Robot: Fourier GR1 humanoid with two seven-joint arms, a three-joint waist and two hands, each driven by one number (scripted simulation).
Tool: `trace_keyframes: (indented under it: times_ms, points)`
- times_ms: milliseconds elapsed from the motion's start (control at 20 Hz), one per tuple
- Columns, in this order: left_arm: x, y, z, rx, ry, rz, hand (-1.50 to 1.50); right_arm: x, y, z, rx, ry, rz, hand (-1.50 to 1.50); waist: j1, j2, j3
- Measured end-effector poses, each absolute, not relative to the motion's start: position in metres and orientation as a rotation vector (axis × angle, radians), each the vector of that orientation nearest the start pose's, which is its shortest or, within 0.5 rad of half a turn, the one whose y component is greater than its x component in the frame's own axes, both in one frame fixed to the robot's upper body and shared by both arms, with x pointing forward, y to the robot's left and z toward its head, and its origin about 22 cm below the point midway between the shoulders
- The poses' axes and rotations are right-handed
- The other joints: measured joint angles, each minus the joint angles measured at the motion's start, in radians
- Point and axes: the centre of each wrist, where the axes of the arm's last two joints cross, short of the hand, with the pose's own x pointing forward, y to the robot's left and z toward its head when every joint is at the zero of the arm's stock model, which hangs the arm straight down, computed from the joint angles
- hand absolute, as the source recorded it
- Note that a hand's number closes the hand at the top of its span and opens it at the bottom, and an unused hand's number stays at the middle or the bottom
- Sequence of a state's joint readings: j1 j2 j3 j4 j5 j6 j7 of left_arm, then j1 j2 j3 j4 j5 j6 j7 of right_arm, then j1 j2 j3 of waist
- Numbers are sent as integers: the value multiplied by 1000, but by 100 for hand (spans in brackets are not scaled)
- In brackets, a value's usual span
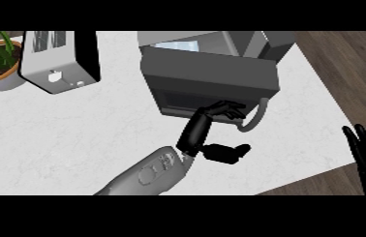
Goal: Pick up the milk, place it into the microwave and close the microwave
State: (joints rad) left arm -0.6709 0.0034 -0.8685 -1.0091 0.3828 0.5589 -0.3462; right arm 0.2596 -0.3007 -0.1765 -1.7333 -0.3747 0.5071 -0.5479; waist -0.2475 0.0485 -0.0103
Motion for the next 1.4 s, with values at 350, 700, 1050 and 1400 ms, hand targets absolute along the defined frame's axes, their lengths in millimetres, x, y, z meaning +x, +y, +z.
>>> trace_keyframes:
  times_ms: [350, 700, 1050, 1400]
  points:
    - [305, 7, 19, -215, -1898, -407, -150, 181, -353, 40, 371, -2119, 145, -150, -47, 17, 2]
    - [321, 3, 31, -181, -1934, -363, -150, 192, -353, 53, 445, -2133, 179, -150, -84, 32, 4]
    - [331, 2, 38, -164, -1958, -337, -150, 202, -355, 66, 500, -2145, 211, -150, -110, 42, 5]
    - [337, 3, 38, -152, -1979, -317, -150, 208, -357, 76, 535, -2143, 231, -150, -131, 46, 5]
